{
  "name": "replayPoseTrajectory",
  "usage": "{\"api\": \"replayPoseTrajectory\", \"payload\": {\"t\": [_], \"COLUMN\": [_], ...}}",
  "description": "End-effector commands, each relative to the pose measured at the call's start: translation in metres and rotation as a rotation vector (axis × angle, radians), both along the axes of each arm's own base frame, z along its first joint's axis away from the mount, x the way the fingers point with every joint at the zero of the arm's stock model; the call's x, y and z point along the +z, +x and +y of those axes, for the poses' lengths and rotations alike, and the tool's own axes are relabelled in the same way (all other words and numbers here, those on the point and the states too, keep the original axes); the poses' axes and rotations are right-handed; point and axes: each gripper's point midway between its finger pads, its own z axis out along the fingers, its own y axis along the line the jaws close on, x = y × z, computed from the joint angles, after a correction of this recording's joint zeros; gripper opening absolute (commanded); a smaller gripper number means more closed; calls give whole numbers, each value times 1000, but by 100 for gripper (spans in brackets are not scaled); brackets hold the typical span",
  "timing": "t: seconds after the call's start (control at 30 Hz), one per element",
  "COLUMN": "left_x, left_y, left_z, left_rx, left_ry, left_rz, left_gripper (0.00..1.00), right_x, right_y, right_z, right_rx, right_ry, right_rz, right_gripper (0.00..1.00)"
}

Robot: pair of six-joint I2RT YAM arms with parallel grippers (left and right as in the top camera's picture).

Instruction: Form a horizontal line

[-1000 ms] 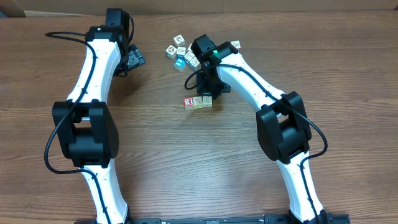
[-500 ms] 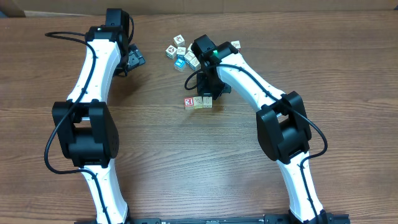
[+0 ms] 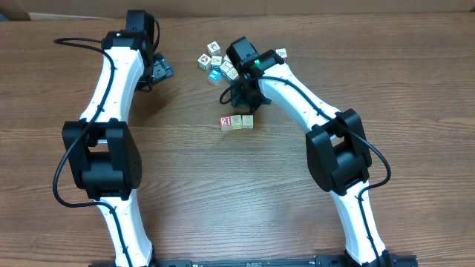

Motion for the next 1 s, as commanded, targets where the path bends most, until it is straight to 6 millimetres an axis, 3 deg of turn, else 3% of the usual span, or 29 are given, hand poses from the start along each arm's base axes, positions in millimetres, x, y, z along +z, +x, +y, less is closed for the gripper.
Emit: {"api": "replayPoseTrajectory", "payload": {"t": [0.0, 0.17, 0.47, 0.77, 0.97], "left_x": [-1, -1, -1, -1, -1], "left_y": [5, 5, 5, 5, 5], "left_z": [-2, -2, -2, -2, -2], "left_rx": [-8, -8, -8, -8, -8], "left_ry": [-3, -3, -3, -3, -3], "left_rz": [-5, -5, -5, -5, -5], "left_gripper": [100, 100, 100, 100, 100], "right_x": [3, 12, 13, 11, 6], "right_y": [13, 5, -22, -45, -59], "right_z": [9, 52, 97, 117, 109], "right_rx": [9, 129, 225, 269, 281], "right_ry": [35, 180, 128, -4, -92], "right_rz": [-53, -56, -116, -185, -167], "right_gripper": [4, 4, 4, 4, 4]}}
